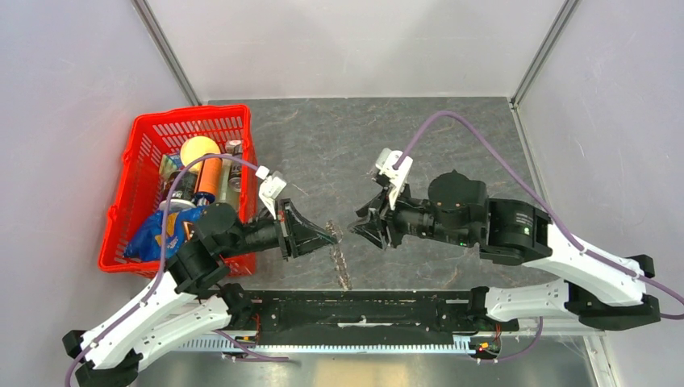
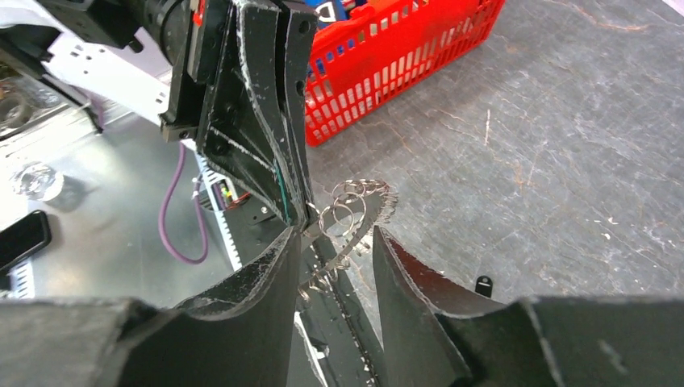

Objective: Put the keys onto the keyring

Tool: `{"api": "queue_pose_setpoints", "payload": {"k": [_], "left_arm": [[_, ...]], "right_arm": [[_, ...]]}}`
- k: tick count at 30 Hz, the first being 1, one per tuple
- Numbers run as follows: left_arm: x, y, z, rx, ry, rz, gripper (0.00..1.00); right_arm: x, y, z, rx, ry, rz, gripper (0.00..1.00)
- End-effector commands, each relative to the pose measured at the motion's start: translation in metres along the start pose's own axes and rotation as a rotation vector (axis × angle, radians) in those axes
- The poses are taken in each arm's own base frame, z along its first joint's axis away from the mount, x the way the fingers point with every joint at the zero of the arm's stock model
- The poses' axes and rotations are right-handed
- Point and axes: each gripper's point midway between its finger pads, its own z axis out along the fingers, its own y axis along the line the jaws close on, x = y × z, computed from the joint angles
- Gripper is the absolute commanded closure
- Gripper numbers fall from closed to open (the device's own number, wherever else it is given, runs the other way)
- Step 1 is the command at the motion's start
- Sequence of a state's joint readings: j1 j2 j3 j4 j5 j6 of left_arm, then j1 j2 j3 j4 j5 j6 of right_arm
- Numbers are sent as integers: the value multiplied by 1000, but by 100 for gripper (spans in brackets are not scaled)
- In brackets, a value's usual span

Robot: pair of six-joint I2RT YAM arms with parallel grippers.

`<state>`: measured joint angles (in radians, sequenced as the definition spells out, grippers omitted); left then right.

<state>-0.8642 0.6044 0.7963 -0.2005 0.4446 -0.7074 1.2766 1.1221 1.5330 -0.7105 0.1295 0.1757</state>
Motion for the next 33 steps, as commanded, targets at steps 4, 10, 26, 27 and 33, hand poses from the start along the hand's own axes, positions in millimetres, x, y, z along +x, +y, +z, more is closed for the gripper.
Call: {"api": "queue_pose_setpoints", "payload": {"k": [4, 10, 26, 27, 33], "left_arm": [[-23, -54, -19, 219, -79, 147, 98], [-21, -69, -26, 293, -75, 181, 98], [-16, -95, -41, 447, -80, 235, 98], [-15, -95, -41, 451, -79, 235, 98], [-15, -95, -41, 457, -78, 238, 98]], "right_arm": [[-3, 22, -26, -136, -38, 45, 50], [16, 50, -18, -285, 67, 43, 49], [-15, 70, -20, -390, -20, 52, 54], [-17, 71, -20, -392, -25, 54, 55], [-29, 76, -20, -411, -54, 66, 55]]}}
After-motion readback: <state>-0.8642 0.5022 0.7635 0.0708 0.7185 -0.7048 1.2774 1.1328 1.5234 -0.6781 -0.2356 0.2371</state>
